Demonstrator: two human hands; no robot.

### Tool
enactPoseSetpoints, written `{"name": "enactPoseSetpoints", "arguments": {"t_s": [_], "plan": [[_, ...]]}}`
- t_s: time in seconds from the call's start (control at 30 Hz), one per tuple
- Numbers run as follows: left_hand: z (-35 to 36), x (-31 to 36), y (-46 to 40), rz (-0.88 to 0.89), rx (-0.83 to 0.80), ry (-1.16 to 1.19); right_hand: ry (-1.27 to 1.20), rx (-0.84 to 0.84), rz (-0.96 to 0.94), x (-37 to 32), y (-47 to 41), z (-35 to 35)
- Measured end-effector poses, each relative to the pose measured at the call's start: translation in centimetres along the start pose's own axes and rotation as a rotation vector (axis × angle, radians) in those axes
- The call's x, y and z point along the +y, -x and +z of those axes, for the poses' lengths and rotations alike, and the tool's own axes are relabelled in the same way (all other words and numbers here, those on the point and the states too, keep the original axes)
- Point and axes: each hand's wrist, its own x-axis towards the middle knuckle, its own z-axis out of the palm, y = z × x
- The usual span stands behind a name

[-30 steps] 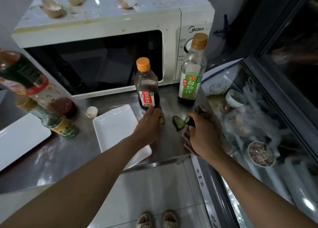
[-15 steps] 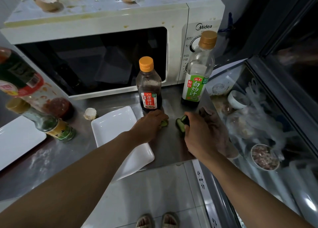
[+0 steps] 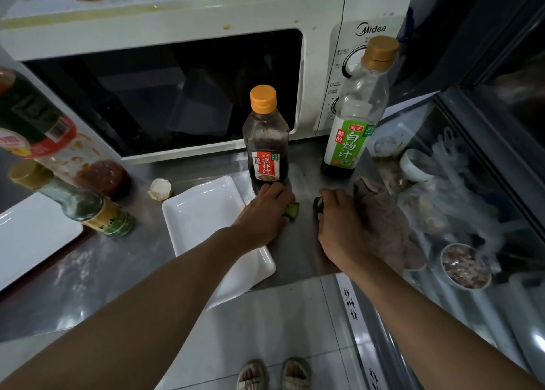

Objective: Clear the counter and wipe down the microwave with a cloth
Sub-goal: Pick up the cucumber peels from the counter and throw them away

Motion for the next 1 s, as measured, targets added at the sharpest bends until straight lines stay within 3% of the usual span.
{"name": "enactPoseSetpoints", "arguments": {"t_s": [0.4, 0.73, 1.0], "plan": [[0.2, 0.2, -0.3, -0.040, 0.014, 0.018, 0.150, -0.010, -0.010, -0.1, 0.0, 1.1], [-0.9, 1.0, -0.3, -0.093, 0.005, 0.077, 0.048, -0.063, 0.008, -0.1, -0.5, 0.8], [-2.3, 1.7, 0.7, -0.135, 0.044, 0.112, -0.081, -0.003, -0.013, -0.6, 0.0, -0.6]]}}
